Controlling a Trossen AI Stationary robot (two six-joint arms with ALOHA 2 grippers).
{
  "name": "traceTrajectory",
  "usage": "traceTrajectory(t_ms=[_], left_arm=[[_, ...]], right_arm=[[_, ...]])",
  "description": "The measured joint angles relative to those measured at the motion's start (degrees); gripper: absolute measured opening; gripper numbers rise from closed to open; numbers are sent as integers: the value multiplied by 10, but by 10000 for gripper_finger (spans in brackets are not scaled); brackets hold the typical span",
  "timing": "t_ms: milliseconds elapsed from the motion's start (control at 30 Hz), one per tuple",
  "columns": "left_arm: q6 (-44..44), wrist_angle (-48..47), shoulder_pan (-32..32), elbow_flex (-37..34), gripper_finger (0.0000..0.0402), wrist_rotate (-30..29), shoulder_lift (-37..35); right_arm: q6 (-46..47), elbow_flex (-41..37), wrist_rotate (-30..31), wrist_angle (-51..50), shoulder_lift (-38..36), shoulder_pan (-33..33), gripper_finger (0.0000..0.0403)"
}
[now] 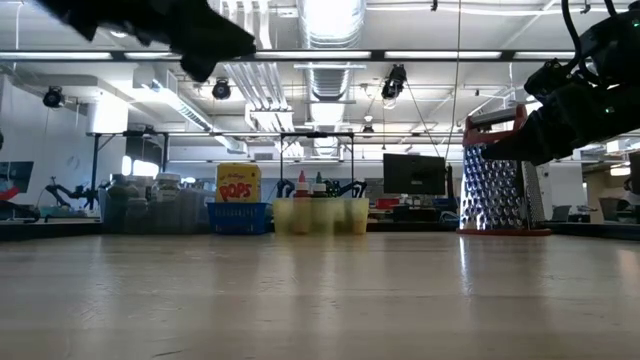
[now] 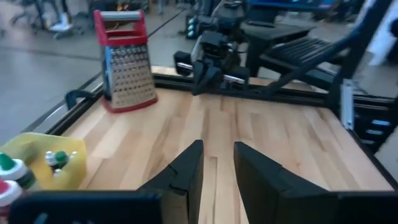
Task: Pick & Place Kitchen Items
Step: Return to home position
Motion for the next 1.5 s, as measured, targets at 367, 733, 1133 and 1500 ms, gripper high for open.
traceTrajectory(t_ms=[367,733,1133,1500], left_arm=[[20,133,-3,-211,94,36,-154],[25,120,-12,-336,94,37,-356],[53,-36,-12,-361,94,36,-499],[53,-57,-12,-361,94,35,-514]], right_arm=[[0,0,0,0,0,0,8],[0,0,0,0,0,0,8],[0,0,0,0,0,0,8],[0,0,0,0,0,0,8]])
